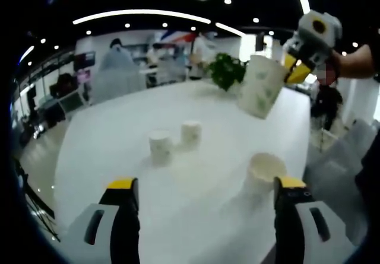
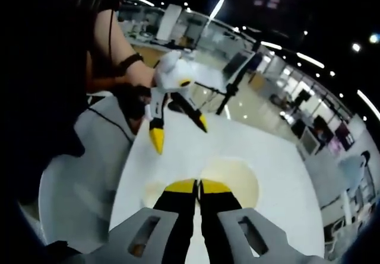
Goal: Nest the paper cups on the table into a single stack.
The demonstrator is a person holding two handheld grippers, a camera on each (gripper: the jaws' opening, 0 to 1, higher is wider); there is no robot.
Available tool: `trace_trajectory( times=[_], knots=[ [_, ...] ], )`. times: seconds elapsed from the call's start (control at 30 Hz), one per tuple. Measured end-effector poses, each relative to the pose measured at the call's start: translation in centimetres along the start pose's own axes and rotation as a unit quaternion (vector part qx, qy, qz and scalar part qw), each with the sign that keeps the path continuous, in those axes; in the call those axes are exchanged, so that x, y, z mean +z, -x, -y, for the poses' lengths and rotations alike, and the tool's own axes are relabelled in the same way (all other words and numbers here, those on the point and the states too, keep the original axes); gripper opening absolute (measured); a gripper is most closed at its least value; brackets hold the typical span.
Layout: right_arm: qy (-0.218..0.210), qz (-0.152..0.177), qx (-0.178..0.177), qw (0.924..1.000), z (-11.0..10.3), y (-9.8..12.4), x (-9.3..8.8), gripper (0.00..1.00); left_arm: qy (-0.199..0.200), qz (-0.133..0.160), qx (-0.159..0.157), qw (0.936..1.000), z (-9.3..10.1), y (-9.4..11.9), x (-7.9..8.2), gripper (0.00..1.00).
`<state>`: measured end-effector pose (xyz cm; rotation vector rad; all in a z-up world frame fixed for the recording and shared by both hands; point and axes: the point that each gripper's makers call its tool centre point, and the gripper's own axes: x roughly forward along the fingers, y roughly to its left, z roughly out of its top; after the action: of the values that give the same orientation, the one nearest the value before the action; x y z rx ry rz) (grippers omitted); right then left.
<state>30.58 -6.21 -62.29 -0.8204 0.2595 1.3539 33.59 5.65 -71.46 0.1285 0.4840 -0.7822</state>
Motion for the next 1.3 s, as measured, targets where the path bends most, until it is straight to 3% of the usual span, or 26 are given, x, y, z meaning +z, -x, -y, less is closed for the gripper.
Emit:
trace_trajectory(
  times=[1.03,1.3],
  knots=[
    [-0.017,-0.024,0.022,0.9993,-1.7,-1.4,-1.7,0.00,0.003,0.000,0.001,1.0000,0.0,0.1,-0.6,0.93],
    [-0.018,-0.030,0.064,0.9973,-4.6,-2.7,-2.0,0.00,0.005,-0.005,0.001,1.0000,0.0,0.1,-0.8,0.94]
  ],
)
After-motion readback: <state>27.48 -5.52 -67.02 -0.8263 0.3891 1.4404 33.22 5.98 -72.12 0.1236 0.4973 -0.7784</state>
